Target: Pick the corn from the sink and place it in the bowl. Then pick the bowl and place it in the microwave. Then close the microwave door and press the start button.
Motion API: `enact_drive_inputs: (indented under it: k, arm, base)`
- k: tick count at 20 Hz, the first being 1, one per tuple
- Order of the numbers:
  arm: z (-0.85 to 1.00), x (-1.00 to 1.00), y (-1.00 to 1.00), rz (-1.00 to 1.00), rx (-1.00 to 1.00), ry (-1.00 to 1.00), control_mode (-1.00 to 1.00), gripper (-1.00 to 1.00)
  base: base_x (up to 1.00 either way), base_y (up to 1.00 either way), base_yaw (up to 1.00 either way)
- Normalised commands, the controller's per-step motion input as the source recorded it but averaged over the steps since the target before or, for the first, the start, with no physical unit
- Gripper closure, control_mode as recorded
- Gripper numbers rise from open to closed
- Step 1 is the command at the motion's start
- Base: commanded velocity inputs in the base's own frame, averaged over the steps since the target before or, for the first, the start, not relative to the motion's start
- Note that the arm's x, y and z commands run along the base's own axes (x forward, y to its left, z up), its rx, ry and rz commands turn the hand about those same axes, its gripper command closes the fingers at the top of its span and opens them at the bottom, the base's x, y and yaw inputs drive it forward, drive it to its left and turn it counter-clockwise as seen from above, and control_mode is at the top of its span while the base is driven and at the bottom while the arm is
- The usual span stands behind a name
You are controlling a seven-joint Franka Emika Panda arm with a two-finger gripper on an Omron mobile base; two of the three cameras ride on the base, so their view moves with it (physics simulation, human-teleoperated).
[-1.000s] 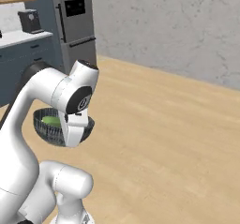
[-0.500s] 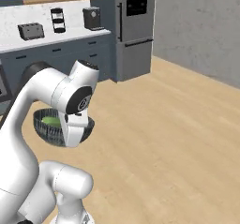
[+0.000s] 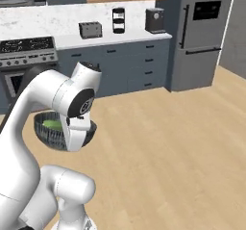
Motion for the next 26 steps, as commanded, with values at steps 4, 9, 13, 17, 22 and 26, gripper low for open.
enact_drive_inputs:
  k: [4, 9, 13, 17, 22, 26]
  arm:
    - [0.0, 0.0, 0.0, 0.0, 0.0, 0.0, 1.0, 1.0]
    - [0.0, 0.0, 0.0, 0.0, 0.0, 0.0, 1.0, 1.0]
    - [0.0, 0.0, 0.0, 0.0, 0.0, 0.0, 1.0, 1.0]
    - [0.0, 0.0, 0.0, 0.0, 0.0, 0.0, 1.0, 1.0]
    - [0.0, 0.0, 0.0, 0.0, 0.0, 0.0, 1.0, 1.0]
    - [0.0, 0.0, 0.0, 0.0, 0.0, 0.0, 1.0, 1.0]
  base:
    - [0.95, 0.0, 0.38]
    - [1.0, 0.0, 0.37]
    - [1.0, 0.01, 0.21]
    - [1.0, 0.06, 0.22]
    - [1.0, 0.16, 0.23]
    - [1.0, 0.28, 0.25]
